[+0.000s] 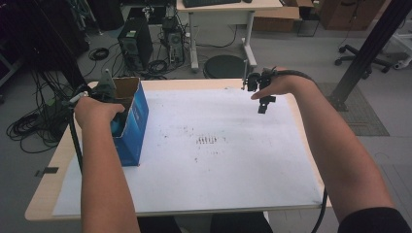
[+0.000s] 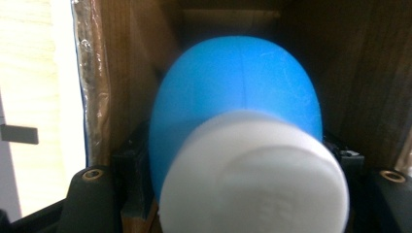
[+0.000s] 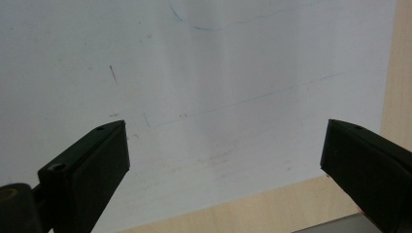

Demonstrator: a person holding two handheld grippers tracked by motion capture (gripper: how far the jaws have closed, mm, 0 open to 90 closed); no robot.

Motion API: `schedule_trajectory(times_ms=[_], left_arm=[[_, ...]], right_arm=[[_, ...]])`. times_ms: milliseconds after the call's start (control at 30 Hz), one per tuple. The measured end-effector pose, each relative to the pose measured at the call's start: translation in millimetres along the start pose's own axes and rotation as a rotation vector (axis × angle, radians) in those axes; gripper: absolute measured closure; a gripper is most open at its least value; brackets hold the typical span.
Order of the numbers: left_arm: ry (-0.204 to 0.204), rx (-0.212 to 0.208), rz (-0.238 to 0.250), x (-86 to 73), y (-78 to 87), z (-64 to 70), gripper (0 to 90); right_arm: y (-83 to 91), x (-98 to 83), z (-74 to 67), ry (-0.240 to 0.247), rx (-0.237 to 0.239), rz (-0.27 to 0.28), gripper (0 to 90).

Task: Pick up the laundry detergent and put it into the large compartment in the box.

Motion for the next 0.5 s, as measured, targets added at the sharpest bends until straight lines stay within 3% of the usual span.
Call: schedule_trajectory(times_ms=[500], left_arm=[[0.008, 0.017, -0.002, -1.4, 8.1, 2.2, 30.7]], right_arm=[[0.9, -2.1, -0.1, -0.004, 0.0, 0.009, 3.3]])
Point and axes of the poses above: each handheld gripper's, and its own axes: y roughly backward along the jaws, x roughly out of its top, z roughly to its right, the point moved 1 cm from there along -y, roughly forward along the jaws, and after that the axes turned 9 degrees about y, right-handed, at the moved point
